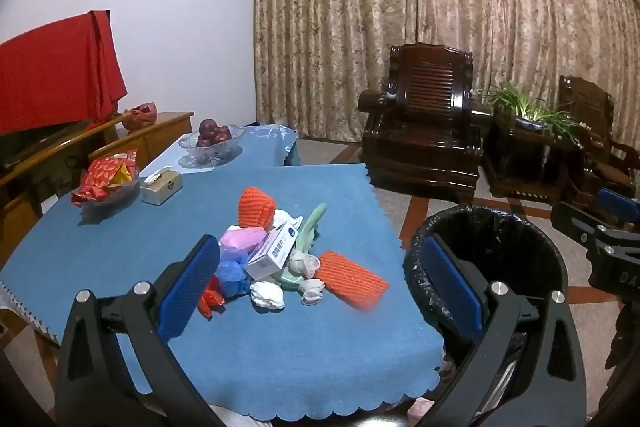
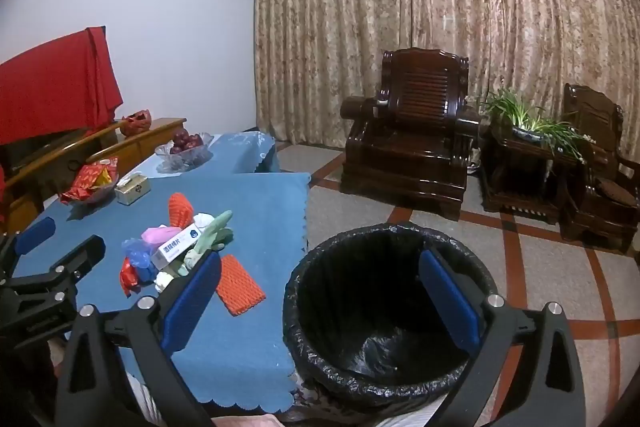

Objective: Collect trash

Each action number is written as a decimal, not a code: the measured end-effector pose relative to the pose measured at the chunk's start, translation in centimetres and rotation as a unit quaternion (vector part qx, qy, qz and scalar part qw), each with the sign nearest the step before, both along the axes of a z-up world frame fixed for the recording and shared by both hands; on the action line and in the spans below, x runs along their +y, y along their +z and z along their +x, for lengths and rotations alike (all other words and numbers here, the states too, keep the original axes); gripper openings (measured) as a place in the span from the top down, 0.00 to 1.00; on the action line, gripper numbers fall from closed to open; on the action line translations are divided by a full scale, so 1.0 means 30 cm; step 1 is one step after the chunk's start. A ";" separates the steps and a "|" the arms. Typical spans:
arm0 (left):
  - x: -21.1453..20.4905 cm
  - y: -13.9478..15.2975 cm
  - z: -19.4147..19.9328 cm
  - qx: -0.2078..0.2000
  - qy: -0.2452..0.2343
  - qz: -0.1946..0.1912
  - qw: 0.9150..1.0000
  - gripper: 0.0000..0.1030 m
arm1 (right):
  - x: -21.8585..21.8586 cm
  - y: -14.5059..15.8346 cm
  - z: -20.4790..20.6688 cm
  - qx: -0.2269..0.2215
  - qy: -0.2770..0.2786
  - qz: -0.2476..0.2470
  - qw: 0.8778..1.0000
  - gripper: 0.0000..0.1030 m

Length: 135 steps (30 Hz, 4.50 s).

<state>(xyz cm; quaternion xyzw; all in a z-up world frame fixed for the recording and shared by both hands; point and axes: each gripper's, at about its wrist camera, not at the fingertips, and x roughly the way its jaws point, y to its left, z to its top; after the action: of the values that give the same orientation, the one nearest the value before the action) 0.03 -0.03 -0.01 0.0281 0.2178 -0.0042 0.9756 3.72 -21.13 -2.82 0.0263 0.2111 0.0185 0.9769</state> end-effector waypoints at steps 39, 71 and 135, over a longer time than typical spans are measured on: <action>0.002 0.000 0.002 0.000 0.001 -0.004 1.000 0.05 | -0.009 -0.010 0.005 0.003 0.000 0.002 1.000 0.06; 0.002 0.000 0.003 0.002 0.001 -0.005 1.000 0.05 | -0.012 -0.010 0.004 0.005 0.000 0.002 1.000 0.06; 0.440 -0.363 0.312 0.071 0.116 -0.009 0.991 0.05 | 0.463 -0.556 0.595 0.144 0.183 -0.022 0.972 0.23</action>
<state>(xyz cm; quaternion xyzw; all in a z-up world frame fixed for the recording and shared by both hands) 9.39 13.18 -10.92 -0.0069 0.2886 0.1049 0.9517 21.57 -7.23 -19.49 -0.0314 0.3514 0.1879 0.9167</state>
